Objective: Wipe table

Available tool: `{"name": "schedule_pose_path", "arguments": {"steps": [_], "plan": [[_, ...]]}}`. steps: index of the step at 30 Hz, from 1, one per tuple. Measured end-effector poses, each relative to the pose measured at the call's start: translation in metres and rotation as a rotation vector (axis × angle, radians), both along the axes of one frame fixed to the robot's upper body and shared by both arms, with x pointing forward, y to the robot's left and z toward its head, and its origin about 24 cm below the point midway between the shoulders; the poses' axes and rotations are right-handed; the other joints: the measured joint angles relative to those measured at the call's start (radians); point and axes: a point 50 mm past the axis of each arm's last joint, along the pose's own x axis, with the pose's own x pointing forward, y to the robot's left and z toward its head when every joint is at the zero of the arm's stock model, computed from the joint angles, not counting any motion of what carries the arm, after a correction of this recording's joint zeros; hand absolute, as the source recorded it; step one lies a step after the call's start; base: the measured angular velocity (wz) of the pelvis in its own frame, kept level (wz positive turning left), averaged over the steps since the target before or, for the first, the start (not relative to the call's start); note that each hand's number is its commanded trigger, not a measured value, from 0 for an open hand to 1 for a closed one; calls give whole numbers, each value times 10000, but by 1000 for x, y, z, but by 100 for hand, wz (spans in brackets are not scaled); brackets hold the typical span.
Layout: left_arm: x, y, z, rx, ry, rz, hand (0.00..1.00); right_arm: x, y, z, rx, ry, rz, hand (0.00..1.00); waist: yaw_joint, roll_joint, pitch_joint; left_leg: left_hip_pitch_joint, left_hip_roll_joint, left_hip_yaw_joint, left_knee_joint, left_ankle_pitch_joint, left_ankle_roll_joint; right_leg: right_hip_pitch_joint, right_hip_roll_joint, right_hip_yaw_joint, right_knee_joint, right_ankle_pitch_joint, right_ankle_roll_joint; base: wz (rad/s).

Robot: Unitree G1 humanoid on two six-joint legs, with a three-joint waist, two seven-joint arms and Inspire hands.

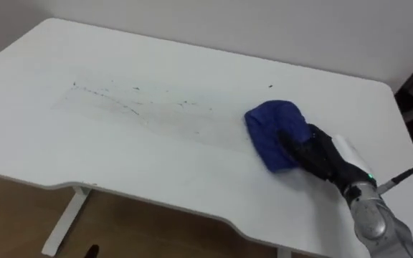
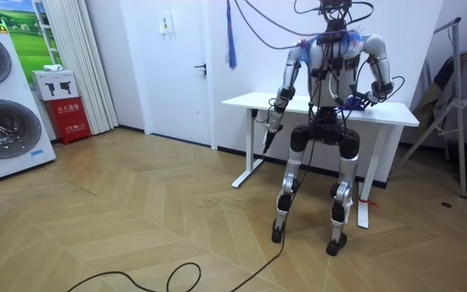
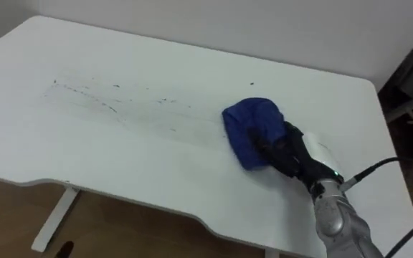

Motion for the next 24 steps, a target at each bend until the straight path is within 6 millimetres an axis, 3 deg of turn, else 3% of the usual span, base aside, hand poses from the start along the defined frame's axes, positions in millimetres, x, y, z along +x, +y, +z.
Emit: {"name": "schedule_pose_path", "arguments": {"steps": [7,12,15,18,20,21,24], "plan": [[-10,4,0,-165,14,645,0,-3,-54,24,199,-1183,-2488,0,-740,-24,17,130,-19,438,11,-2,13,-198,10,433,121,-9,15,-17],[-29,18,3,42,83,1703,0,-17,-96,39,244,-2408,-4787,0,-1278,-215,59,263,-29,551,1,-3,13,-175,63,688,69,-13,22,-16],[-34,22,4,122,86,1981,0,-33,-118,35,763,-2610,-6356,0,-1495,-346,84,253,-29,665,-10,-7,12,-195,65,701,42,-11,24,-1],[-37,24,5,181,109,2155,0,-50,-135,25,1120,-2609,-7937,0,-1600,-456,35,257,-26,777,-32,-21,16,-238,84,767,45,-9,26,-6],[-41,24,5,198,217,2192,0,-60,-146,23,1253,-2564,-8636,0,-1702,-400,8,239,11,834,-32,-103,12,-292,126,803,51,3,29,-7],[-43,26,5,232,217,2283,0,-67,-153,22,1304,-2600,-9126,0,-1744,-361,-50,209,29,892,-29,-148,17,-349,144,831,79,5,28,-7],[-52,29,6,374,370,2556,0,-90,-169,12,1483,-2253,-10453,0,-1809,-322,-50,282,29,983,1,-148,19,-343,133,890,180,9,38,-6]]}}
